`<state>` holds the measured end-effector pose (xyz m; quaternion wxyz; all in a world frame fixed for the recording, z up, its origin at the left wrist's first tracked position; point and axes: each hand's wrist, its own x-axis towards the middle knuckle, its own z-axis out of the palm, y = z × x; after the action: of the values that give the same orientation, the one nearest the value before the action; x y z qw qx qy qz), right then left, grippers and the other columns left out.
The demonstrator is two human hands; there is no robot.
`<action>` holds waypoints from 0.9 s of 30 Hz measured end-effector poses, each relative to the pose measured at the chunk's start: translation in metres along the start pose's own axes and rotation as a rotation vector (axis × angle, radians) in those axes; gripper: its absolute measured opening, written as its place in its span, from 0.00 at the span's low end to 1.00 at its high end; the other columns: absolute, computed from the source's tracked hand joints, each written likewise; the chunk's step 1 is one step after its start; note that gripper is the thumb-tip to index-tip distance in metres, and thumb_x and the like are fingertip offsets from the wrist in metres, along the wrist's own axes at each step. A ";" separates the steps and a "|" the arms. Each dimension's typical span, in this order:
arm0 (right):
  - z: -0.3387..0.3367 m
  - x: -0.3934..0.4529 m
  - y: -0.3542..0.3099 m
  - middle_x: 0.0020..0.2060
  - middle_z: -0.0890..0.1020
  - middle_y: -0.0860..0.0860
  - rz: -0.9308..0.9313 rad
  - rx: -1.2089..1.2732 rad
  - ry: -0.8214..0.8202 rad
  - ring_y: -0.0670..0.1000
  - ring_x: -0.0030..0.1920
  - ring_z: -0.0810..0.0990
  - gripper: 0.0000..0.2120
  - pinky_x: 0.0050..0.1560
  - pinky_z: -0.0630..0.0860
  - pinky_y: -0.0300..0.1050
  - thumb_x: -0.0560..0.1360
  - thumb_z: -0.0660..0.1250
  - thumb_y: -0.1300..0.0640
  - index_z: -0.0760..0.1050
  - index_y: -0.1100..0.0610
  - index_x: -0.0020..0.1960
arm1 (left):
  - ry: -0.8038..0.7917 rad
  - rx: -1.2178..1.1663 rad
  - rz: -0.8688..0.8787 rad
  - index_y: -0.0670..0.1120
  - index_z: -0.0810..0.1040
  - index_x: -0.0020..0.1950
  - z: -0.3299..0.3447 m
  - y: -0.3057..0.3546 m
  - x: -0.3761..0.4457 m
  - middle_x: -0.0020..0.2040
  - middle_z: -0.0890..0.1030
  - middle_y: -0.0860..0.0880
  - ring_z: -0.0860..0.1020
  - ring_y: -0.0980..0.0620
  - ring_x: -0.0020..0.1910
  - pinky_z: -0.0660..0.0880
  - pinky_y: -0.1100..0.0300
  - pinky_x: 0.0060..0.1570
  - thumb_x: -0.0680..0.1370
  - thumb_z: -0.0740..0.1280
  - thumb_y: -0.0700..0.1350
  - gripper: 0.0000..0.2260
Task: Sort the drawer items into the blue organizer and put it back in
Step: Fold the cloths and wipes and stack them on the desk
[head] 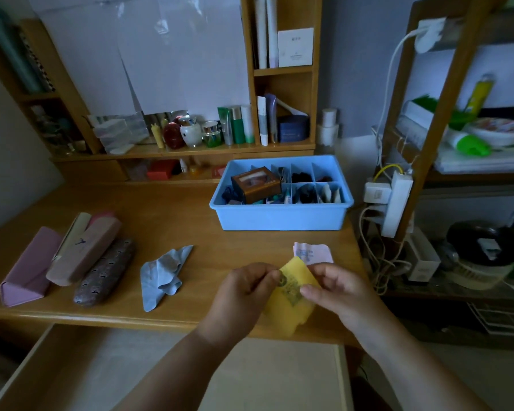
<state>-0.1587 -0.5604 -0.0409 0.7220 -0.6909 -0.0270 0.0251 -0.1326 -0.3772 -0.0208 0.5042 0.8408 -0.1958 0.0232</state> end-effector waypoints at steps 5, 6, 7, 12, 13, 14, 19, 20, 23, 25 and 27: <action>-0.017 -0.001 -0.006 0.33 0.82 0.53 0.026 -0.211 0.056 0.50 0.36 0.78 0.05 0.39 0.73 0.40 0.73 0.70 0.60 0.81 0.55 0.38 | -0.161 0.139 -0.015 0.49 0.82 0.43 0.006 0.000 0.008 0.33 0.79 0.55 0.70 0.60 0.31 0.68 0.64 0.34 0.74 0.72 0.44 0.00; -0.021 -0.001 -0.009 0.34 0.83 0.52 0.032 -0.275 0.047 0.51 0.37 0.79 0.04 0.41 0.74 0.42 0.73 0.70 0.59 0.81 0.54 0.39 | -0.156 0.285 0.034 0.52 0.82 0.44 0.006 -0.001 0.010 0.34 0.79 0.60 0.72 0.60 0.32 0.66 0.69 0.33 0.73 0.72 0.46 0.01; -0.025 0.001 -0.011 0.36 0.84 0.51 0.022 -0.334 0.047 0.51 0.38 0.80 0.04 0.42 0.75 0.44 0.73 0.70 0.58 0.81 0.53 0.40 | -0.138 0.366 0.064 0.53 0.82 0.45 0.006 -0.001 0.013 0.34 0.78 0.65 0.72 0.61 0.32 0.64 0.72 0.31 0.73 0.71 0.48 0.02; -0.042 0.019 -0.033 0.33 0.82 0.46 -0.103 -0.518 0.123 0.43 0.30 0.79 0.04 0.34 0.73 0.35 0.75 0.67 0.53 0.78 0.47 0.42 | -0.020 0.155 0.016 0.53 0.81 0.40 0.015 0.009 0.043 0.33 0.80 0.60 0.71 0.61 0.26 0.65 0.70 0.28 0.73 0.71 0.44 0.04; -0.045 0.026 -0.037 0.33 0.82 0.44 -0.133 -0.509 0.153 0.42 0.29 0.79 0.05 0.33 0.73 0.33 0.75 0.67 0.55 0.78 0.48 0.41 | -0.026 0.077 -0.013 0.54 0.81 0.40 0.017 0.011 0.050 0.34 0.81 0.56 0.73 0.60 0.28 0.69 0.65 0.30 0.73 0.71 0.44 0.05; -0.047 0.035 -0.040 0.33 0.82 0.43 -0.159 -0.507 0.188 0.41 0.28 0.79 0.05 0.32 0.72 0.31 0.75 0.67 0.56 0.78 0.49 0.41 | -0.035 -0.006 -0.050 0.54 0.81 0.40 0.018 0.013 0.056 0.36 0.82 0.52 0.75 0.57 0.30 0.72 0.62 0.32 0.74 0.71 0.44 0.05; -0.057 0.080 -0.034 0.38 0.84 0.47 -0.098 -0.567 0.223 0.45 0.39 0.82 0.03 0.42 0.77 0.44 0.75 0.68 0.56 0.78 0.51 0.43 | -0.029 -0.261 -0.232 0.50 0.72 0.48 0.030 0.012 0.078 0.36 0.83 0.44 0.78 0.54 0.31 0.77 0.61 0.34 0.75 0.70 0.39 0.09; -0.058 0.086 -0.030 0.38 0.84 0.49 -0.074 -0.580 0.219 0.48 0.40 0.82 0.03 0.44 0.78 0.47 0.75 0.68 0.56 0.78 0.51 0.43 | -0.040 -0.326 -0.262 0.49 0.71 0.48 0.035 0.008 0.080 0.36 0.82 0.45 0.79 0.54 0.32 0.79 0.59 0.34 0.75 0.69 0.37 0.10; -0.059 0.101 -0.015 0.41 0.83 0.51 -0.064 -0.656 0.247 0.52 0.43 0.81 0.03 0.46 0.77 0.50 0.75 0.68 0.54 0.77 0.49 0.43 | -0.047 -0.328 -0.303 0.46 0.75 0.44 0.048 -0.005 0.082 0.42 0.79 0.46 0.80 0.52 0.32 0.81 0.55 0.36 0.75 0.68 0.34 0.07; -0.057 0.107 -0.006 0.44 0.83 0.49 -0.091 -0.698 0.263 0.50 0.45 0.81 0.02 0.48 0.78 0.49 0.75 0.67 0.54 0.77 0.49 0.43 | -0.030 -0.258 -0.311 0.47 0.79 0.43 0.056 -0.013 0.082 0.44 0.79 0.48 0.81 0.52 0.29 0.81 0.55 0.37 0.76 0.68 0.35 0.07; -0.055 0.110 0.000 0.45 0.82 0.48 -0.098 -0.716 0.264 0.50 0.47 0.80 0.02 0.48 0.78 0.49 0.75 0.68 0.54 0.77 0.49 0.43 | -0.010 -0.188 -0.304 0.52 0.80 0.42 0.061 -0.018 0.081 0.43 0.79 0.51 0.80 0.54 0.27 0.79 0.60 0.33 0.76 0.68 0.37 0.10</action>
<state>-0.0447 -0.6075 -0.0431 0.4325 -0.8946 0.0264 -0.1098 -0.0610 -0.4471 -0.0466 0.5774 0.8099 -0.0703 -0.0758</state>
